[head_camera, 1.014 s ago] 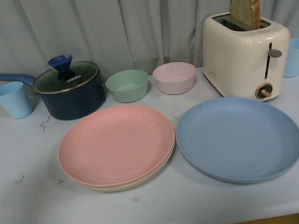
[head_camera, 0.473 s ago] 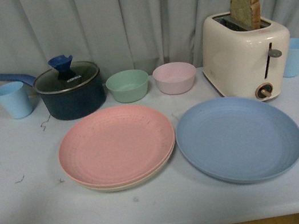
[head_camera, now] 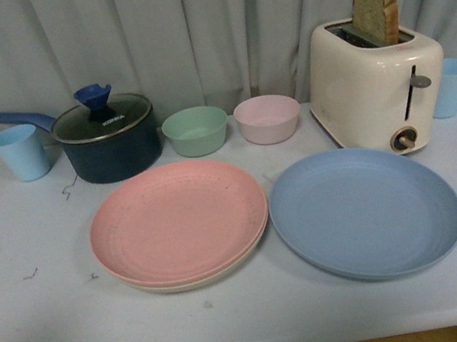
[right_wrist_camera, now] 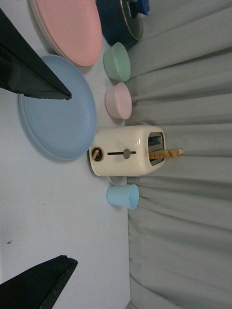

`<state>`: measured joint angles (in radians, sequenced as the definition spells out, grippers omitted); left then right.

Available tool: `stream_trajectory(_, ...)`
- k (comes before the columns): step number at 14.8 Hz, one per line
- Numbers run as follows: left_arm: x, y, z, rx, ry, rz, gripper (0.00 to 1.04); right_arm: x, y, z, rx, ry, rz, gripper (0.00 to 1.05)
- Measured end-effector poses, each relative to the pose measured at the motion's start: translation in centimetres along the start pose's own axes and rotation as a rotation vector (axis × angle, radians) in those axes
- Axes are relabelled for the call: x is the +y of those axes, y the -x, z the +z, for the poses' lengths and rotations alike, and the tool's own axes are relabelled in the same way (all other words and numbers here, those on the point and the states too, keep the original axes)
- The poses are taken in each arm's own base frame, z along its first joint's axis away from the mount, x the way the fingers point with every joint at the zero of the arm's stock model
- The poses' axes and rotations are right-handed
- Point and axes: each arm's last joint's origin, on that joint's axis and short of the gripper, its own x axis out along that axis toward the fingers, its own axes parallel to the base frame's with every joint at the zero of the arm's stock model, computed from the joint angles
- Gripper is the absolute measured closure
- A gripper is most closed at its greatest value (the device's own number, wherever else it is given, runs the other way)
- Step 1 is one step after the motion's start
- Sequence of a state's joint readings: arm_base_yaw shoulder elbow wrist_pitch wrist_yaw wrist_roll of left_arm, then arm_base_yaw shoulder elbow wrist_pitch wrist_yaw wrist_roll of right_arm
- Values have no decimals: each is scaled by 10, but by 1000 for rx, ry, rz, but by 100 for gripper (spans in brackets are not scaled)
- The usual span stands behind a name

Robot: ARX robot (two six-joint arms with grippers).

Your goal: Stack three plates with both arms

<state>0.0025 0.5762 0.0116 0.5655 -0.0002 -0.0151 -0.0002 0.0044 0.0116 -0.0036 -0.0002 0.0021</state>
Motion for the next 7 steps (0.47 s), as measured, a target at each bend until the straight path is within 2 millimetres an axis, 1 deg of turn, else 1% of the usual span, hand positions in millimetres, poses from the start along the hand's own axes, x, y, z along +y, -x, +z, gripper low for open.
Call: stream_trajectory(7, 0, 16, 3, -10, 0, -1, 103, 0, 0, 0, 0, 0, 0, 6)
